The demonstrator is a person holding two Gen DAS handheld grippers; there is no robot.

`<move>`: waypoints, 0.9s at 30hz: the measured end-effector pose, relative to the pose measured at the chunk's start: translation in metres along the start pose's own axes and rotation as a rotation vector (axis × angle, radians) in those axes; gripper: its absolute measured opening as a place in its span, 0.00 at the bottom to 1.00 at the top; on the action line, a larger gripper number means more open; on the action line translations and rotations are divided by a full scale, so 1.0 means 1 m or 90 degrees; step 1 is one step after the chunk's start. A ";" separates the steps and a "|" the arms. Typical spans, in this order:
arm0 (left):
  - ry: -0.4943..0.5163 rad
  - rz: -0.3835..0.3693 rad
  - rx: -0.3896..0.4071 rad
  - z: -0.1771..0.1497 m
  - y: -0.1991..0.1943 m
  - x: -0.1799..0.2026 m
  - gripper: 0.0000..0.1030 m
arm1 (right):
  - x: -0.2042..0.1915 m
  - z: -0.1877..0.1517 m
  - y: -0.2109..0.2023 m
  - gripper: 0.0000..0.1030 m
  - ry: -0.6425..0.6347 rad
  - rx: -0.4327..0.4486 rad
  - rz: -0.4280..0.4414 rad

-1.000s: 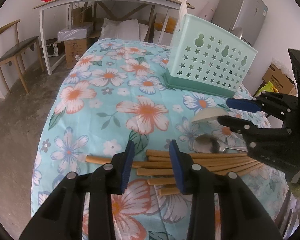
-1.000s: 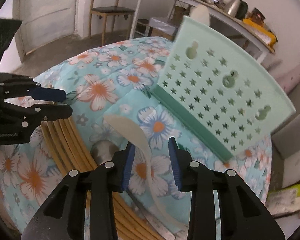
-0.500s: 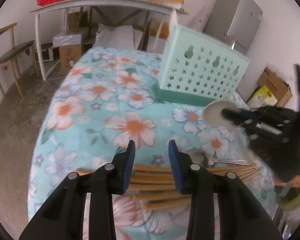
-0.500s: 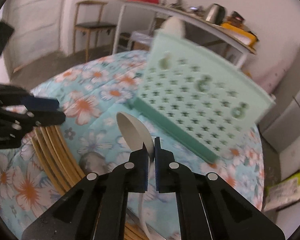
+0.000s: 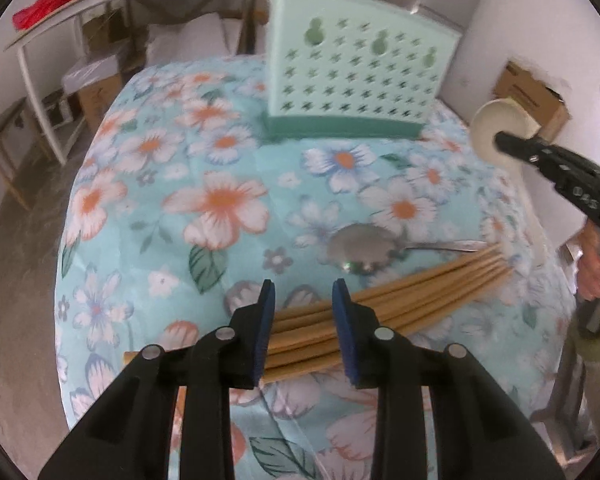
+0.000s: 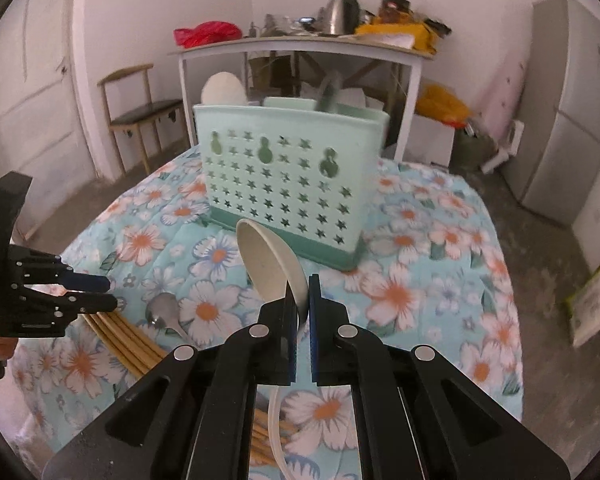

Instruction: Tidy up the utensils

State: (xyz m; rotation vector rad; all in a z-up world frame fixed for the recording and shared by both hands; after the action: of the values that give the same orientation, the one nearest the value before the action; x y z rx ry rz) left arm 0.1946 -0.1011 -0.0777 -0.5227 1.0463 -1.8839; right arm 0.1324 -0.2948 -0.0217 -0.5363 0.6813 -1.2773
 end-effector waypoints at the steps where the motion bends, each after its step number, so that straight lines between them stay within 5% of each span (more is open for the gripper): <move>1: 0.012 0.006 0.012 0.000 -0.002 0.002 0.27 | 0.003 -0.001 0.000 0.03 0.009 0.000 0.003; 4: 0.096 0.007 0.051 0.006 -0.004 0.026 0.28 | 0.007 -0.004 0.001 0.03 0.027 -0.002 0.017; 11: 0.283 -0.013 0.011 0.016 0.016 0.073 0.31 | 0.010 -0.003 0.000 0.03 0.036 0.005 0.036; 17: 0.325 -0.016 -0.016 0.034 0.036 0.080 0.43 | 0.018 -0.001 0.007 0.03 0.052 0.006 0.043; 27: 0.282 -0.059 0.014 0.056 0.035 0.069 0.25 | 0.044 -0.006 0.014 0.03 0.102 0.006 0.051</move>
State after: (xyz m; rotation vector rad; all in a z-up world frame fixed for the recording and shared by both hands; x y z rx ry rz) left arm 0.2160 -0.1941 -0.0793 -0.1407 1.2987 -2.1477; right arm 0.1436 -0.3345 -0.0431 -0.3981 0.8228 -1.2570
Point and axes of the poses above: each gripper's, at about its wrist camera, not at the fingertips, and y roughly the way its jaws point, x to its right, z to its top, the point moved 2 cm from there along y, roughly the way its jaws point, and after that the axes turned 14 degrees about z, right-handed, at the moved point
